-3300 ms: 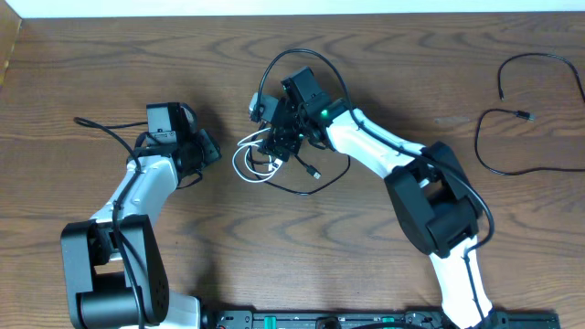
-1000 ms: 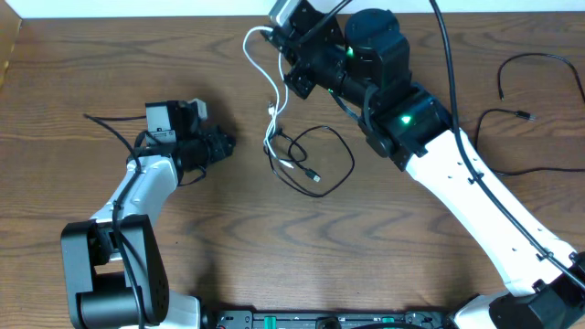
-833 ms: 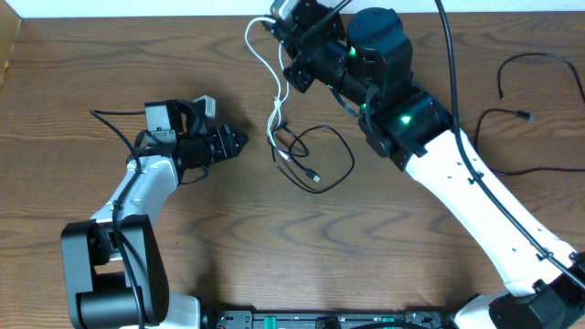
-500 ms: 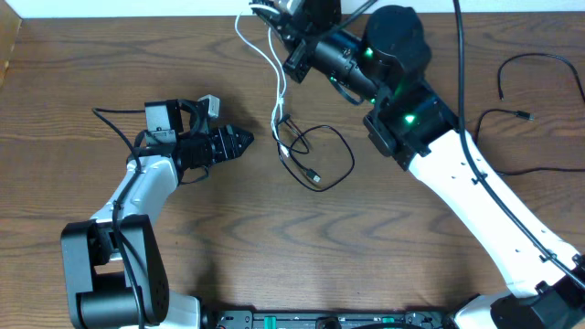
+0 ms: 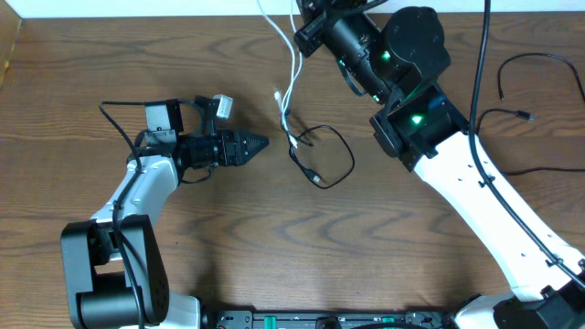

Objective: Untangle cables
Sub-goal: 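Pull the right gripper up-right, drawing the white cable out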

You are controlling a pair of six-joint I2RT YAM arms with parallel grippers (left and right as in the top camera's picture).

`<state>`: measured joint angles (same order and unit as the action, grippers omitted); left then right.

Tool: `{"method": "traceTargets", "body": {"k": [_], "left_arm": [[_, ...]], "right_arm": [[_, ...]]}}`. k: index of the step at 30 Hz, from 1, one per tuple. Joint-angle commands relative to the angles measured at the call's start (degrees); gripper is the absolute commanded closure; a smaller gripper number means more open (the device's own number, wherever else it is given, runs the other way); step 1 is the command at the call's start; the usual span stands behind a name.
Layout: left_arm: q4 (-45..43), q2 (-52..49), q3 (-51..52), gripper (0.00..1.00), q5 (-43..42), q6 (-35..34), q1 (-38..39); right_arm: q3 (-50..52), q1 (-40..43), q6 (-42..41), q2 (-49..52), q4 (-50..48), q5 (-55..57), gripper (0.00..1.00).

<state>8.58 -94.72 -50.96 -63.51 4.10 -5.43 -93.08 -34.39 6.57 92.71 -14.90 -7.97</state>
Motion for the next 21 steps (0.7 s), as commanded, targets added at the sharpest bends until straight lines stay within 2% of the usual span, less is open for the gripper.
{"method": "traceTargets", "body": {"k": [1, 6, 12, 16, 21], "left_arm": [[-0.2, 0.4, -0.2, 0.29, -4.8, 3.4, 0.0], [-0.7, 0.4, -0.2, 0.28, -3.3, 2.1, 0.0], [-1.5, 0.4, -0.2, 0.28, 7.9, -8.2, 0.0], [-1.5, 0.4, -0.2, 0.28, 8.8, -10.9, 0.0], [-1.5, 0.4, -0.2, 0.29, 8.8, -12.0, 0.0]], "right_arm": [[0.0, 0.4, -3.6, -1.3, -0.4, -2.4, 0.99], [0.0, 0.4, -3.6, -1.3, -0.8, -18.3, 0.99], [0.0, 0.5, -3.6, -1.3, 1.0, -30.6, 0.99], [0.0, 0.5, -3.5, -1.2, 1.2, -40.8, 0.99], [0.0, 0.6, -3.6, -1.2, 1.2, -46.2, 0.99]]}}
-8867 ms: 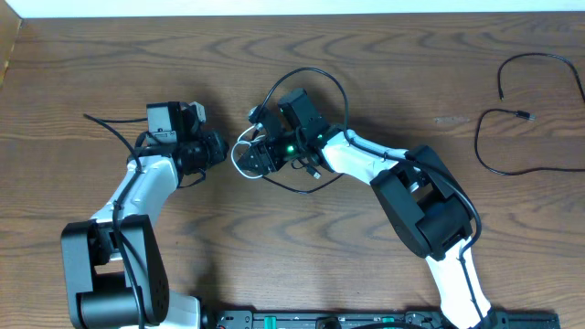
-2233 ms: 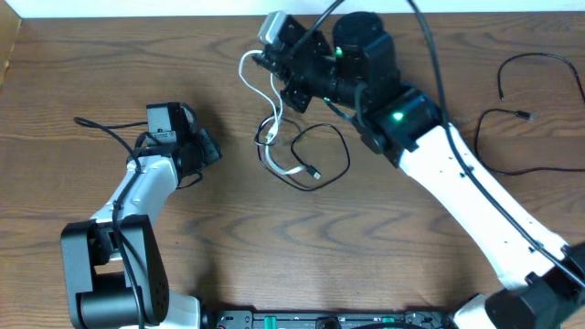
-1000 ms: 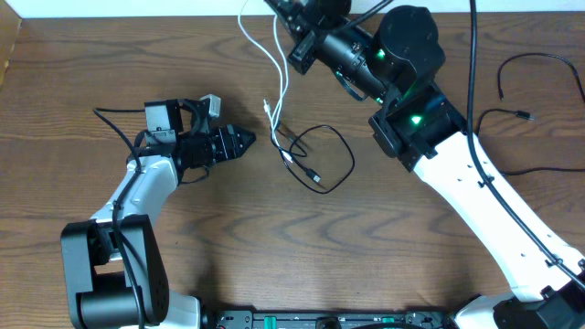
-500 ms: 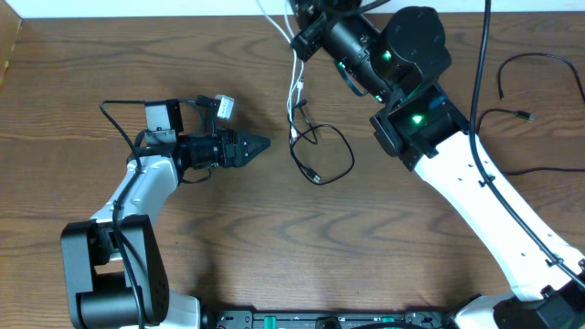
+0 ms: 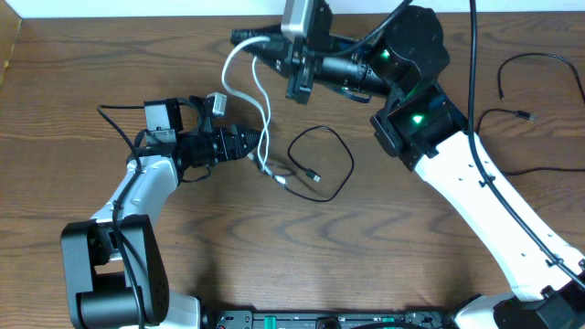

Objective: Untangle cables
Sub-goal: 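Pull the right gripper up-right, drawing the white cable out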

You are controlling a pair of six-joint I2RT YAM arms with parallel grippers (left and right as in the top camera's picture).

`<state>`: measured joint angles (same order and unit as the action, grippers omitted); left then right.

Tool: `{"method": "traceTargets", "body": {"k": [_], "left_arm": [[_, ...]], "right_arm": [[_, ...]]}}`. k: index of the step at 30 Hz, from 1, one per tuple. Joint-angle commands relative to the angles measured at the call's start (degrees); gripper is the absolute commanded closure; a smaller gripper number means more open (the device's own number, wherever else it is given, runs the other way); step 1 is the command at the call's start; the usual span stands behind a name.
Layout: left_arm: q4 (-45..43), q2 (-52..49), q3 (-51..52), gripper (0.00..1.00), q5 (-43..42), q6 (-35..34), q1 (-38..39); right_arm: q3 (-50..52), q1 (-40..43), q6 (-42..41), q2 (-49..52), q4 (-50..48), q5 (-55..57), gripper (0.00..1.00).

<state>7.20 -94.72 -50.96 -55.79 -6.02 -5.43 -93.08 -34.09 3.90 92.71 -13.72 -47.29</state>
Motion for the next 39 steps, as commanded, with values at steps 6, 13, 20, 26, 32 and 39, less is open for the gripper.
{"method": "traceTargets", "body": {"k": [6, 13, 20, 26, 32, 39], "left_arm": [[0.0, 0.4, -0.2, 0.43, 1.0, -1.9, 0.0], [0.9, 0.4, -0.2, 0.39, 7.3, -4.6, 0.0], [3.8, 0.4, -0.2, 0.39, 17.7, -12.8, 0.0], [4.1, 0.4, -0.2, 0.40, 17.4, -15.8, 0.2], [4.7, 0.4, -0.2, 0.60, 16.4, -15.6, 0.2], [2.3, 0.4, -0.2, 0.50, 4.9, -7.0, 0.5]], "right_arm": [[0.0, 0.3, -0.8, -1.2, 0.2, -6.8, 0.99], [0.0, 0.3, -0.8, -1.2, -0.2, -6.7, 0.99], [0.0, 1.4, 0.0, -1.2, -0.2, -2.4, 0.99], [0.0, 1.6, 0.0, -1.2, 1.3, 9.8, 0.99], [0.0, 1.6, 0.0, -1.1, 5.0, 33.7, 0.99], [0.0, 1.6, -2.0, -1.0, 4.3, 41.9, 0.99]]}}
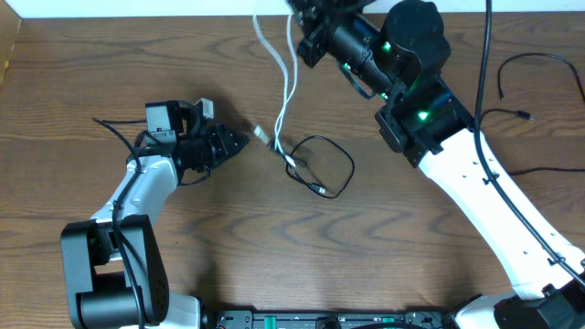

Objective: Untangle cables
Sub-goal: 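Pull the right gripper up-right, drawing the white cable out, then drag the white cable far right with the right gripper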

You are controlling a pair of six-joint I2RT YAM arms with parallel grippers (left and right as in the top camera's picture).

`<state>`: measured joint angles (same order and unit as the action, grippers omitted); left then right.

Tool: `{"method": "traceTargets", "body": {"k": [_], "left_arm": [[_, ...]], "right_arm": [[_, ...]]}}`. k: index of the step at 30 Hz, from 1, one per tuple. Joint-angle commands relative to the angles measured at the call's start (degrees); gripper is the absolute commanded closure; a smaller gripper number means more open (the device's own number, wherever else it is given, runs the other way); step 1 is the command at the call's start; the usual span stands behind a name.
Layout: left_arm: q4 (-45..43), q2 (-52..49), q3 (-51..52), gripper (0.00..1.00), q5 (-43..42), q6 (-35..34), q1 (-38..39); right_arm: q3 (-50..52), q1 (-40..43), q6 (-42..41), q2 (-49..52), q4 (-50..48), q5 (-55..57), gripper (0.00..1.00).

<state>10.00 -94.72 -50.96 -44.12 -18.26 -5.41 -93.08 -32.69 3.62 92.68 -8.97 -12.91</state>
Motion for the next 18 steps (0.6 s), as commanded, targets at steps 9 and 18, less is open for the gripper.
{"method": "traceTargets", "body": {"k": [9, 18], "left_arm": [[-3.7, 0.4, -0.2, 0.36, -6.8, 6.5, 6.2], [-6.1, 0.4, -0.2, 0.32, -5.0, 8.8, 11.6]], "right_arm": [[0.0, 0.2, -8.4, -1.0, -0.5, 17.5, 0.99], [0.0, 0.2, -11.8, -1.0, -0.7, 17.4, 0.99]]}}
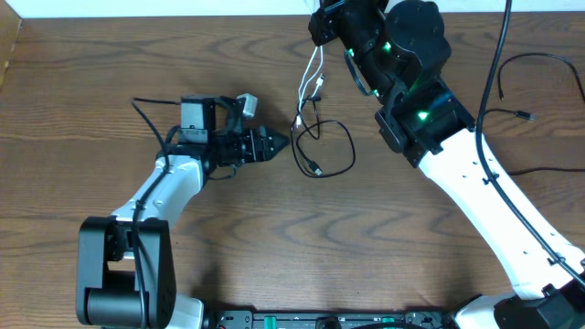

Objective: Untangle cables
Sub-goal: 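Drag the white cable far right with the right gripper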

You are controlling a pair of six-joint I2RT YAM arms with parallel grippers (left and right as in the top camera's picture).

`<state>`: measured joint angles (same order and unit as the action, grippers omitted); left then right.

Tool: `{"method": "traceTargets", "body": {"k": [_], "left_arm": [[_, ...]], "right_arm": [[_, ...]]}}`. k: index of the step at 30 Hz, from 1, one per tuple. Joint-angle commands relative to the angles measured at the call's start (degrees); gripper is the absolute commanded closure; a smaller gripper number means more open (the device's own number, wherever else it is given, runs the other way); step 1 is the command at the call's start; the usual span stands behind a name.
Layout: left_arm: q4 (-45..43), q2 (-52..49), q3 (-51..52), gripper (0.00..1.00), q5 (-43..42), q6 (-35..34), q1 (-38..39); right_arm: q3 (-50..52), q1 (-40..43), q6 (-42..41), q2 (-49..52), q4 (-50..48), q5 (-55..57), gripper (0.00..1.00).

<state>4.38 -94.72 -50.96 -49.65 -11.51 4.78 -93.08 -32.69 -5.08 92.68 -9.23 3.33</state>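
A white cable [308, 87] hangs from my right gripper [322, 20], which is shut on it at the table's far edge. Its loose connector ends [320, 84] dangle just above a thin black cable [350, 151]. The black cable lies looped on the wood, with one plug [313, 170] at the front. My left gripper [281, 143] points right, its tip almost touching the left side of the black loop. From overhead its fingers merge into one point, so how far apart they stand is unclear.
Other black cables [541, 60] lie at the far right of the table, one ending in a small plug [522, 115]. The left arm's own wire [151, 114] loops behind its wrist. The white wall edge [137, 9] borders the table at the back.
My left gripper has moved right, from well left of the black loop to its left edge. The white cable's ends, then lying on the table left of the loop, now hang higher and further right.
First my right gripper held the white cable at the back, its ends lying by the black loop, the left gripper pointing at them. Then the right arm was swung left, draping the cable by the left gripper. It returned; now the white ends hang over the loop.
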Motion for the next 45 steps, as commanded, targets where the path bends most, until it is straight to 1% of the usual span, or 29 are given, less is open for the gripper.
{"method": "traceTargets", "body": {"k": [1, 4, 9, 12, 13, 14, 15, 17, 18, 19, 21, 22, 23, 24, 32, 35, 38, 40, 41, 42, 45], "left_arm": [[-0.6, 0.4, -0.2, 0.30, 1.7, 2.1, 2.0], [-0.7, 0.4, -0.2, 0.29, 4.4, 2.1, 3.2], [-1.2, 0.4, -0.2, 0.29, 4.8, 2.1, 4.6], [-1.4, 0.4, -0.2, 0.31, 7.3, 2.1, 5.0], [-1.5, 0.4, -0.2, 0.37, 8.5, 2.0, 5.0], [-1.5, 0.4, -0.2, 0.39, 9.3, 2.0, 5.1], [-1.5, 0.4, -0.2, 0.47, 10.6, 2.0, 5.1], [-1.6, 0.4, -0.2, 0.60, 11.7, 1.8, 5.1], [-1.6, 0.4, -0.2, 0.63, 11.8, 1.8, 5.1], [-1.6, 0.4, -0.2, 0.65, 11.8, 1.8, 5.1], [-1.6, 0.4, -0.2, 0.65, 11.8, 1.8, 5.1], [-1.5, 0.4, -0.2, 0.58, 11.8, 1.8, 5.1], [-1.5, 0.4, -0.2, 0.48, 11.8, 1.8, 5.1], [-1.6, 0.4, -0.2, 0.46, 11.7, 1.8, 5.1], [-2.4, 0.4, -0.2, 0.45, 11.8, 1.4, 8.2], [-2.6, 0.4, -0.2, 0.46, 14.8, 1.4, 9.8], [-2.6, 0.4, -0.2, 0.73, 18.1, 1.3, 10.4], [-2.6, 0.4, -0.2, 0.88, 18.9, 1.1, 10.4], [-2.6, 0.4, -0.2, 0.91, 18.9, 1.2, 10.4], [-2.6, 0.4, -0.2, 0.92, 18.9, 1.2, 10.4], [-2.5, 0.4, -0.2, 0.92, 19.8, 1.2, 10.4]], "right_arm": [[0.0, 0.2, -3.5, -1.0, -0.4, 0.9, 0.99], [0.0, 0.2, -4.4, -1.0, -0.4, 0.9, 0.99], [0.0, 0.2, -4.4, -1.0, -0.4, 0.8, 0.99], [0.0, 0.2, -5.0, -1.0, -0.3, 0.8, 0.99], [0.0, 0.2, -5.7, -1.0, -0.3, 0.8, 0.99], [0.0, 0.2, -6.1, -1.0, -0.3, 0.7, 0.99], [0.0, 0.2, -7.3, -1.0, -0.3, 0.5, 0.99], [0.0, 0.2, -7.6, -1.0, -0.2, -0.2, 0.99], [0.0, 0.2, -7.6, -1.0, -0.2, -1.0, 0.99], [0.0, 0.2, -7.6, -1.0, -0.2, -1.6, 0.99], [0.0, 0.2, -7.7, -1.0, -0.2, -2.4, 0.99], [0.0, 0.2, -7.8, -1.0, -0.2, -2.4, 0.99], [0.0, 0.2, -7.8, -1.0, -0.2, -2.4, 0.99], [0.0, 0.2, -7.8, -1.0, -0.2, -2.4, 0.99], [0.0, 0.2, -7.8, -1.0, -0.2, -2.4, 0.99], [0.0, 0.2, -8.2, -1.0, -0.2, -2.5, 0.99], [0.0, 0.2, -8.2, -1.0, -0.2, -2.5, 0.99], [0.0, 0.2, -8.2, -1.0, 0.2, -2.5, 0.99], [0.0, 0.2, -8.2, -1.0, 0.3, -2.6, 0.99], [0.0, 0.2, -8.2, -1.0, 0.3, -3.3, 0.99], [0.0, 0.2, -8.2, -1.0, 0.2, -5.5, 0.99]]}}
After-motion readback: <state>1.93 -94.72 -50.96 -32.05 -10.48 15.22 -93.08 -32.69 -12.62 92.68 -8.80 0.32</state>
